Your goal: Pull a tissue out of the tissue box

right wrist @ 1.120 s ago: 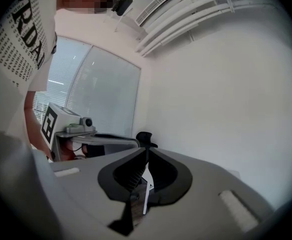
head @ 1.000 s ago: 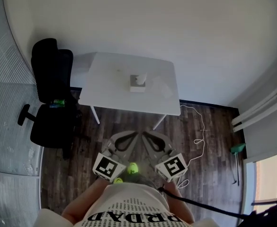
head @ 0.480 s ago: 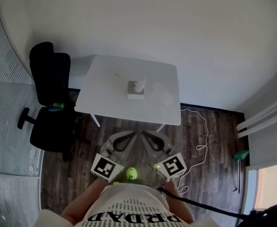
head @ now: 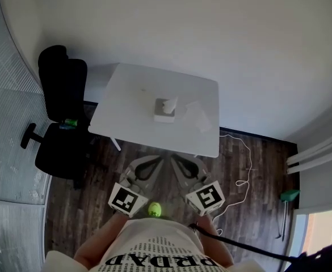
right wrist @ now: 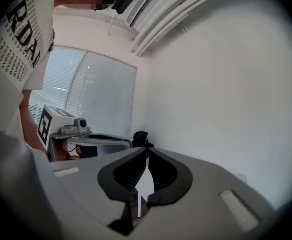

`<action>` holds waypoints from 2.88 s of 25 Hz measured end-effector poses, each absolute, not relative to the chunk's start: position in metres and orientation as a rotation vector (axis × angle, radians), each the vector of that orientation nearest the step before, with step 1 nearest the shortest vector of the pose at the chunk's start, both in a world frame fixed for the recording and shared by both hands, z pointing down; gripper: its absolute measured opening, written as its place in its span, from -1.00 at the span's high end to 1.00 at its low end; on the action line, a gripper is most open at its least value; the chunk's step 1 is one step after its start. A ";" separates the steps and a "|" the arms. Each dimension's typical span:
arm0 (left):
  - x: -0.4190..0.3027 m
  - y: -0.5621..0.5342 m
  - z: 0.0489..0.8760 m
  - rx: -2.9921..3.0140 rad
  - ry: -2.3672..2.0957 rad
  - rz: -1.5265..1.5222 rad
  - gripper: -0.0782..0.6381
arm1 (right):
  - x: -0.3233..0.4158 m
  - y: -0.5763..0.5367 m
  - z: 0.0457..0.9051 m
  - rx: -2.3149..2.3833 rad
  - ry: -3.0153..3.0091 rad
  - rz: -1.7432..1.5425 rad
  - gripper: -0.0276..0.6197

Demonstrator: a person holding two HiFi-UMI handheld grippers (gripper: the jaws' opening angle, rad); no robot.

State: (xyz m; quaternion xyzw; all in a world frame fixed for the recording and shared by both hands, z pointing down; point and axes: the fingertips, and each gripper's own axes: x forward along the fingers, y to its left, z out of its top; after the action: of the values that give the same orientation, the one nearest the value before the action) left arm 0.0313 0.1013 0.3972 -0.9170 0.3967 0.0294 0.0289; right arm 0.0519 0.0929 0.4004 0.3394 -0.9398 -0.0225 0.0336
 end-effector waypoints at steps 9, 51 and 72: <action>0.038 0.066 0.401 -2.832 1.230 0.071 0.78 | 0.054 0.063 0.411 1.010 -2.881 -0.015 0.88; -0.010 -0.186 0.455 -2.987 1.030 -0.014 0.78 | 0.008 -0.185 0.472 1.236 -2.672 0.174 0.86; 0.008 -0.218 0.515 -3.036 1.021 -0.168 0.78 | 0.047 -0.229 0.544 1.345 -2.457 0.358 0.51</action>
State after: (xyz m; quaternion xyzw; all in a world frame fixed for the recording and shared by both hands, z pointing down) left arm 0.0081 -0.2181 0.5153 -0.9460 0.3182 -0.0523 -0.0331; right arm 0.0469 -0.2287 0.5437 0.4704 -0.8591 0.1252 0.1583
